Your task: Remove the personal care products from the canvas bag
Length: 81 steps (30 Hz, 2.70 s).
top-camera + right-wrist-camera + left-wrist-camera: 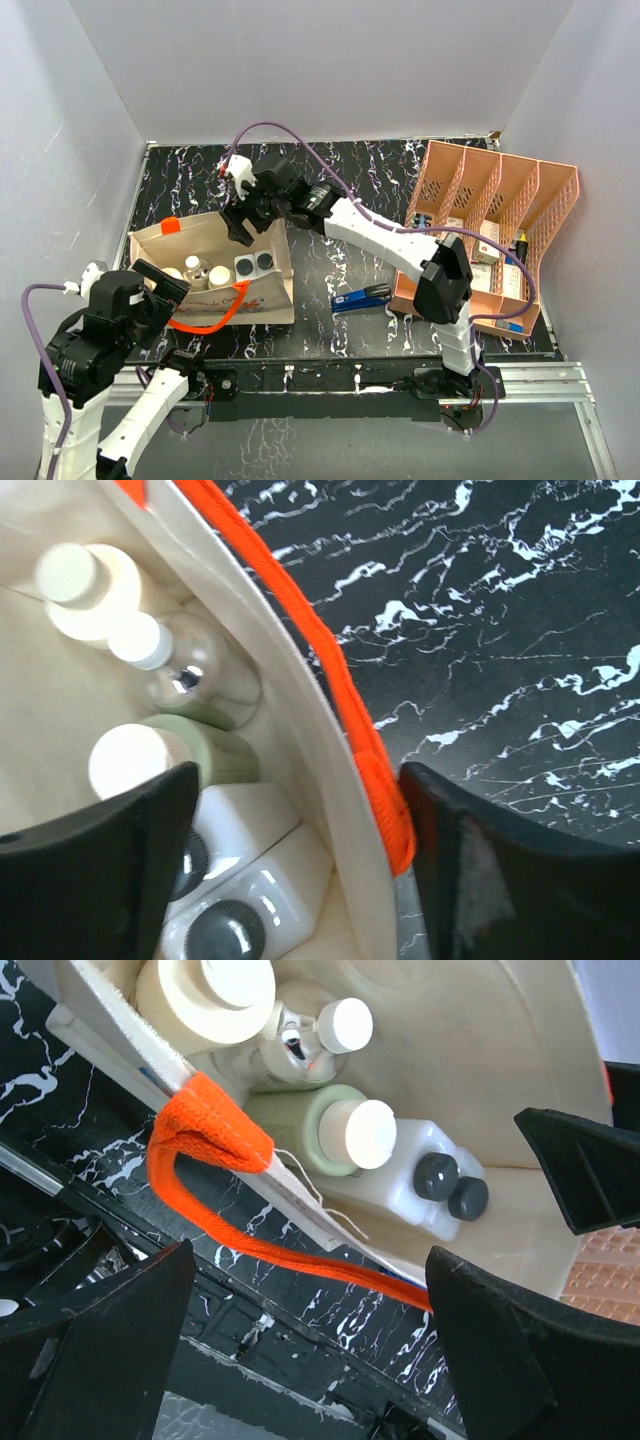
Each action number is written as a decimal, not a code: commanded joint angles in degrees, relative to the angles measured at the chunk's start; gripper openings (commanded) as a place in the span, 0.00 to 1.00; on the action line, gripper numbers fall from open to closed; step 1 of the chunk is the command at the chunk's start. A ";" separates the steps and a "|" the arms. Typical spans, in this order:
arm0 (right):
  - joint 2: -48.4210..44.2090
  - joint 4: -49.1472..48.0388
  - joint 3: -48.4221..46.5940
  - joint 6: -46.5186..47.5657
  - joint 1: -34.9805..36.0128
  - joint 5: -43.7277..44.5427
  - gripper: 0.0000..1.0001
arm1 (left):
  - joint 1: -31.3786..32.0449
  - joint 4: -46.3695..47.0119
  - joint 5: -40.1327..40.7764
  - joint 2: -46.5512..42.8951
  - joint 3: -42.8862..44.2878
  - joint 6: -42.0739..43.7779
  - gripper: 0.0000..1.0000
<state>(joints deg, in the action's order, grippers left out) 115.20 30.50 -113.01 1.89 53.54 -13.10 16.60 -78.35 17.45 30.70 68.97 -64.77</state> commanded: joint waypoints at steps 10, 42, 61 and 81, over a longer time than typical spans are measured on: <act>-9.24 -0.85 4.65 -1.54 -0.19 14.45 0.08 | -0.42 21.76 -5.42 8.07 -7.41 7.25 0.59; -29.51 -2.71 28.06 -12.91 0.19 11.09 0.25 | -0.43 33.92 -14.21 29.69 2.59 28.18 0.00; -33.32 5.20 17.61 -17.13 0.20 0.30 0.67 | -0.50 22.98 -36.19 17.24 -5.15 21.51 0.63; -35.25 -8.31 45.35 -19.34 6.18 -14.01 0.42 | -0.50 18.59 -38.59 2.52 -26.66 14.55 0.53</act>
<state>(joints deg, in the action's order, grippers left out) 82.50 24.25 -72.38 -19.64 57.30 -30.96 16.27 -57.84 -18.96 35.68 46.24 -48.31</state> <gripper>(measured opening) 0.425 0.539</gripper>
